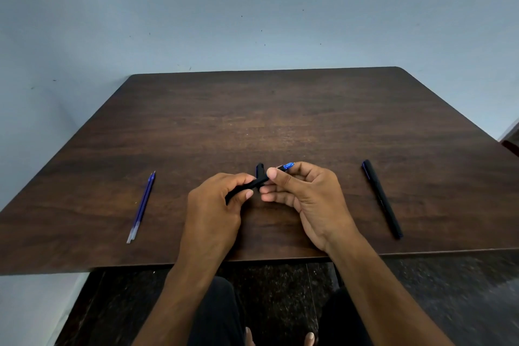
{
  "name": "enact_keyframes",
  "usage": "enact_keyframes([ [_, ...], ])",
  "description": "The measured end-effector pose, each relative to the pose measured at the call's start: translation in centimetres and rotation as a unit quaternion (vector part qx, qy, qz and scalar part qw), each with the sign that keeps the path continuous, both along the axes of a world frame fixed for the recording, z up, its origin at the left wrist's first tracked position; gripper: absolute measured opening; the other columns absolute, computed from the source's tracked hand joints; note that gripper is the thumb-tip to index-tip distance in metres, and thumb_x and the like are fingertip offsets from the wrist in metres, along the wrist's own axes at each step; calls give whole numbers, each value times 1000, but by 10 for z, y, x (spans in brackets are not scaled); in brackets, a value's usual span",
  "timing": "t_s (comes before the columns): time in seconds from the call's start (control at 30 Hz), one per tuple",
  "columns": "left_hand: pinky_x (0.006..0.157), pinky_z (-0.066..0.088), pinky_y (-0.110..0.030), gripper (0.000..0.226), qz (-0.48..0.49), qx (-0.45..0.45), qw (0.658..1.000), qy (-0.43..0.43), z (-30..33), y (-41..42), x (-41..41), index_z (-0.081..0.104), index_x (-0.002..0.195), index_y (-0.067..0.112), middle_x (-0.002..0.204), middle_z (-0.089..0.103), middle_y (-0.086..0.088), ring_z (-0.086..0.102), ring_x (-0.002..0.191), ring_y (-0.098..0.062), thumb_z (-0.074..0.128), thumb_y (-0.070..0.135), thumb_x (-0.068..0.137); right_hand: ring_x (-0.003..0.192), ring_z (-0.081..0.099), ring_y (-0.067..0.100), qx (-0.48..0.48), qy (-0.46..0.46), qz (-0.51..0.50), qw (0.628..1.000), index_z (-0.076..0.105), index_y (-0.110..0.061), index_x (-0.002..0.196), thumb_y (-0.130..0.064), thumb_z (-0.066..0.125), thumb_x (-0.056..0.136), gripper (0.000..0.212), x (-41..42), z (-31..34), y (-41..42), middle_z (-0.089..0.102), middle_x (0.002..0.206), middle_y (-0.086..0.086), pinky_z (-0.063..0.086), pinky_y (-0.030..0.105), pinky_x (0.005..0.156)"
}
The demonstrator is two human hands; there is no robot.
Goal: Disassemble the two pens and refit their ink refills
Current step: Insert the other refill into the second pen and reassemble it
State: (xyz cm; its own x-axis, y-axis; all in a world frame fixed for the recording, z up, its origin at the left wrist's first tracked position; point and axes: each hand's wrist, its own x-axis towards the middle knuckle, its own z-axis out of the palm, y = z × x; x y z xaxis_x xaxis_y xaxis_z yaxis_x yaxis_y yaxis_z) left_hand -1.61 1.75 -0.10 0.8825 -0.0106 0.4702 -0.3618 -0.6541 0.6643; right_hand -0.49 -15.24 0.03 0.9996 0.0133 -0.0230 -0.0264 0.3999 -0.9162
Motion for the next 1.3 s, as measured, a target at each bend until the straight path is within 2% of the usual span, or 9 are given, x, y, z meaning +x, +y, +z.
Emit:
enact_keyframes([
  [0.13,83,36,2,29,-5,4,1000,1,0,0,0,77,104,21,91,63,25,55,91,21,77,4,81,79,75,36,30,-11,4,999,72,0,110,2,76,84,27,0,-1,-3,76,100,28,64,42,73],
  [0.27,83,36,1,28,-3,6,1000,4,0,0,0,77,105,22,96,70,17,56,91,19,76,6,82,80,76,36,25,-17,3,1000,78,2,96,1,74,85,11,-1,-3,-4,76,98,29,63,40,73],
  [0.53,84,36,1,27,0,11,1000,9,0,0,0,76,107,19,98,69,17,57,90,18,76,7,83,76,76,36,0,1,-12,1000,77,-4,83,-17,85,75,17,0,-1,0,76,82,24,64,37,69],
  [0.63,84,36,2,28,-2,12,1000,9,0,0,0,76,106,21,95,66,21,56,92,20,76,7,83,77,75,36,18,-1,-11,1000,74,0,100,-11,84,76,28,0,-1,-1,77,88,23,64,41,71],
  [0.7,84,36,2,28,-2,14,1000,8,1,0,0,76,106,22,95,66,21,56,90,20,76,6,82,79,75,36,33,-5,-7,999,73,1,107,-1,77,83,25,-1,-1,-4,77,95,25,63,43,72],
  [0.83,84,36,1,28,1,17,1000,5,1,-1,0,77,105,21,96,68,18,59,88,10,77,5,81,81,76,37,33,-7,-6,999,76,4,97,4,71,88,11,0,-4,-6,76,94,27,63,40,71],
  [1.0,84,36,2,29,2,17,1000,15,2,-1,-1,75,108,23,94,63,25,55,92,21,76,7,83,78,77,35,26,0,-11,1000,79,-1,89,-4,77,85,5,1,-4,-3,77,86,22,64,39,70],
  [1.17,84,35,3,29,5,14,1000,16,1,-1,-1,75,109,21,96,65,22,54,92,23,76,8,83,76,76,36,7,10,-14,1000,76,-1,88,-17,84,78,20,0,-2,-1,76,84,24,64,38,68],
  [1.3,84,35,2,28,5,13,1000,15,2,-1,-1,75,108,21,94,63,23,54,92,23,76,7,83,77,75,35,35,11,-10,999,74,1,101,-4,79,82,20,1,-2,-3,77,93,24,63,40,68],
])
